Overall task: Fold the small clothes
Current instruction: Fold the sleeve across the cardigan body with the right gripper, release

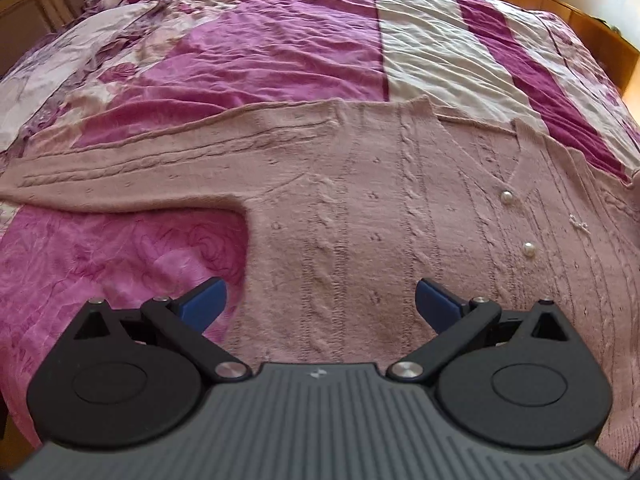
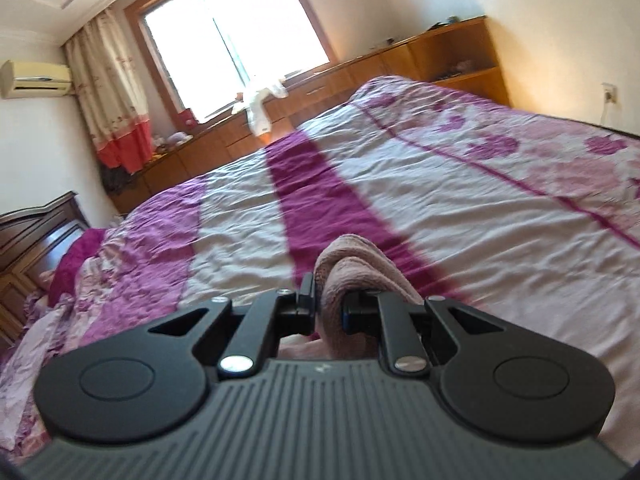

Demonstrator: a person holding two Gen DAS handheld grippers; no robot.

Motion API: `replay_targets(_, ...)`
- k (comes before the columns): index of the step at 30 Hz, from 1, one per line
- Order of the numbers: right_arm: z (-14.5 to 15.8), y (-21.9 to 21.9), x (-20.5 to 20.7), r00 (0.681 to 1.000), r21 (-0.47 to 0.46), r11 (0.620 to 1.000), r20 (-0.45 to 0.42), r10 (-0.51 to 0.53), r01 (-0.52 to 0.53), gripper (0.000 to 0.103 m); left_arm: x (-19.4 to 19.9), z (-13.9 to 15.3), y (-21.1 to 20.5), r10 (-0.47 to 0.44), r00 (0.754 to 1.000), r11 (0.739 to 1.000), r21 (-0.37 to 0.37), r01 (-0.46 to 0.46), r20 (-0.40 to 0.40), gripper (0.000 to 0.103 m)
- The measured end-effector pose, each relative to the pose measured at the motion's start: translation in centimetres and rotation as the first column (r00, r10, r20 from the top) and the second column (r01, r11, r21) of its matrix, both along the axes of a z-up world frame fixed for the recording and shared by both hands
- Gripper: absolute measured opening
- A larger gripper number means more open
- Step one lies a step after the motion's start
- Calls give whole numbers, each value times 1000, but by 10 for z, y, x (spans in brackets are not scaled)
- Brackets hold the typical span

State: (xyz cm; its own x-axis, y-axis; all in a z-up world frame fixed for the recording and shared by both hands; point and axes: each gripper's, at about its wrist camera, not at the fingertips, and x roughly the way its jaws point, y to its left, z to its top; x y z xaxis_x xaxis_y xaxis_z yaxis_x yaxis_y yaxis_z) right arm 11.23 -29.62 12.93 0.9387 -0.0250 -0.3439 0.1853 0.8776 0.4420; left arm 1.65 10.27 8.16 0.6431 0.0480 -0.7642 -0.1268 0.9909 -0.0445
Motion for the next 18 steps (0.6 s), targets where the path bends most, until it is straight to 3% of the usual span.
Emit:
replay_targets(8, -18, 84, 22, 998, -48, 996, -7, 68, -68, 15, -8, 6, 25, 55, 998, 998, 18, -55, 15, 103)
replay_targets(18, -67, 177, 35, 967, -84, 965, -69, 244, -249, 15, -15, -2, 36, 78, 997, 995, 59, -79, 10, 103)
